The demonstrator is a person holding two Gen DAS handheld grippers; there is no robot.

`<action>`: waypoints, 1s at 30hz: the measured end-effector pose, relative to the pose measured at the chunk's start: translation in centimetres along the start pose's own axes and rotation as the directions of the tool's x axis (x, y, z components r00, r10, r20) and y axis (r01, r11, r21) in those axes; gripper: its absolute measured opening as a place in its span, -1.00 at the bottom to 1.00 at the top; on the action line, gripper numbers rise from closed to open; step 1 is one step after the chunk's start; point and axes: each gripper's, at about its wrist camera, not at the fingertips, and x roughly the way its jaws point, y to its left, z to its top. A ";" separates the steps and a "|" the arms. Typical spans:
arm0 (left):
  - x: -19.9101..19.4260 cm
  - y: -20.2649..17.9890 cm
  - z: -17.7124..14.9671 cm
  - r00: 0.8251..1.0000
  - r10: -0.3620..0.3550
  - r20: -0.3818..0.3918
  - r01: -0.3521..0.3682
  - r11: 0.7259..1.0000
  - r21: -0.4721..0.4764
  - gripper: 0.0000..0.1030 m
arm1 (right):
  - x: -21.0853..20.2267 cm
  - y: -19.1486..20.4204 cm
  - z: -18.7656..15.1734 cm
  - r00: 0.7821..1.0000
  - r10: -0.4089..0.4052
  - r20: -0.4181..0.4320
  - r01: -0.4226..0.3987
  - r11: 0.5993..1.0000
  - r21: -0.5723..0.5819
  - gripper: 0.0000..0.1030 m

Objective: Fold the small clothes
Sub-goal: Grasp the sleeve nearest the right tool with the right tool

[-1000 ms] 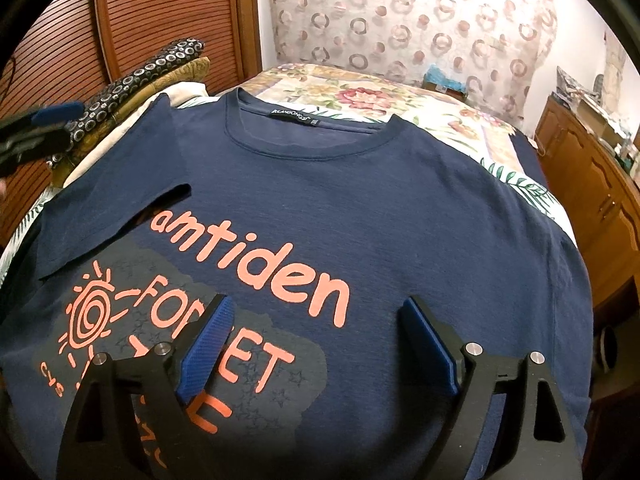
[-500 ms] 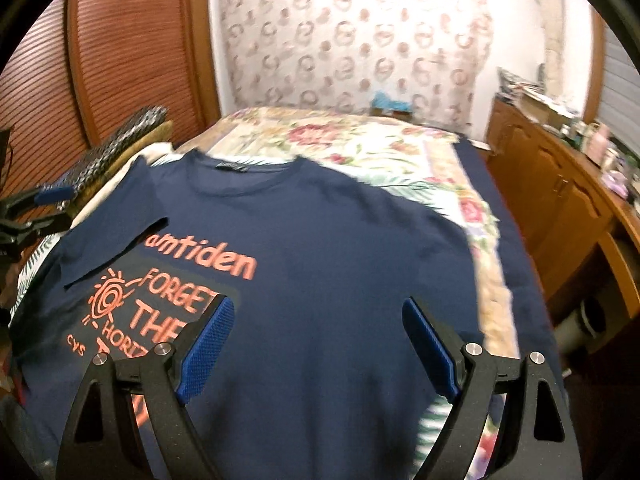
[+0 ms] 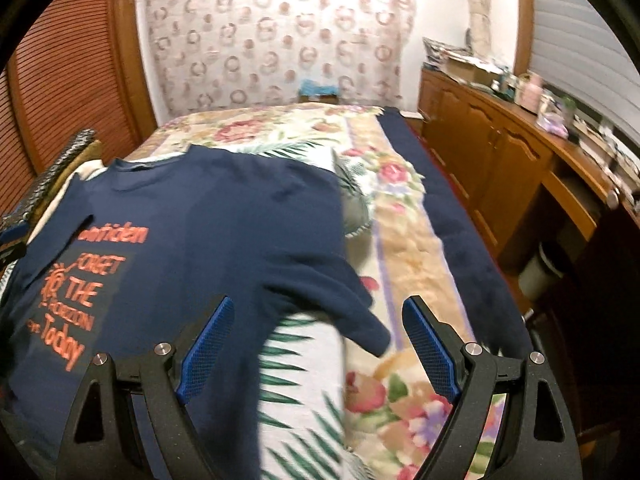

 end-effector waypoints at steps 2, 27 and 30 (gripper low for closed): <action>0.5 -0.5 -0.5 1.000 -0.009 -0.015 0.009 1.000 0.000 0.60 | 0.6 0.0 -0.1 1.000 0.002 -0.013 -0.002 1.000 0.018 0.59; 2.2 -1.8 -2.0 0.995 -0.040 -0.086 0.039 0.999 -0.012 0.60 | 4.3 -4.8 1.7 0.977 0.197 -0.081 -0.187 0.975 0.117 -0.81; 2.2 -1.7 -2.0 0.995 -0.041 -0.087 0.040 0.999 -0.012 0.60 | 3.6 -3.6 2.4 0.992 0.115 -0.060 -0.114 0.993 0.022 -0.88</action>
